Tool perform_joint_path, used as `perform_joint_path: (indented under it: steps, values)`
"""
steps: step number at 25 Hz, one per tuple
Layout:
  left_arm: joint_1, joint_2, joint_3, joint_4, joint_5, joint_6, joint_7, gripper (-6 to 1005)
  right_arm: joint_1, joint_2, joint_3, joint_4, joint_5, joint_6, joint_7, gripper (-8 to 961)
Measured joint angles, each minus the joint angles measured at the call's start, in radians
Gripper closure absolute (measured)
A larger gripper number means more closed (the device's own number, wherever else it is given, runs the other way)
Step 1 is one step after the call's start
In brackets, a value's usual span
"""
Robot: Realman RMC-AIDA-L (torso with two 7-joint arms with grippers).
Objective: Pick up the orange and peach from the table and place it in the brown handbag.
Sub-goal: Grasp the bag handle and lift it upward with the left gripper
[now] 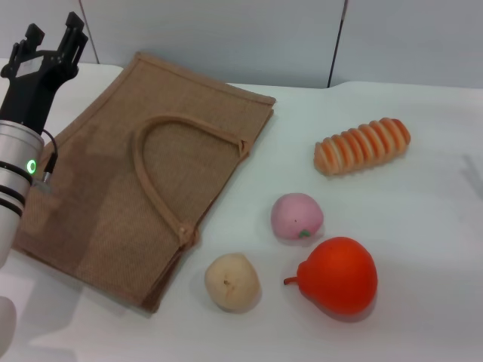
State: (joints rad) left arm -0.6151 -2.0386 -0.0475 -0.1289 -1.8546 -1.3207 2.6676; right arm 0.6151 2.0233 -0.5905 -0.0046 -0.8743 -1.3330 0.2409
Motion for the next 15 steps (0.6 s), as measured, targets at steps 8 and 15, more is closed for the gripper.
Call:
perform_joint_path:
  steps: [8, 15]
  values:
    - [0.000, 0.000, 0.000, 0.000, 0.000, 0.000, 0.000, 229, 0.000, 0.000, 0.000, 0.000, 0.000, 0.002, 0.000, 92]
    - [-0.004, 0.006, 0.028, 0.011, 0.021, 0.027, -0.094, 229, -0.001, 0.000, 0.000, 0.000, 0.000, 0.004, 0.000, 92]
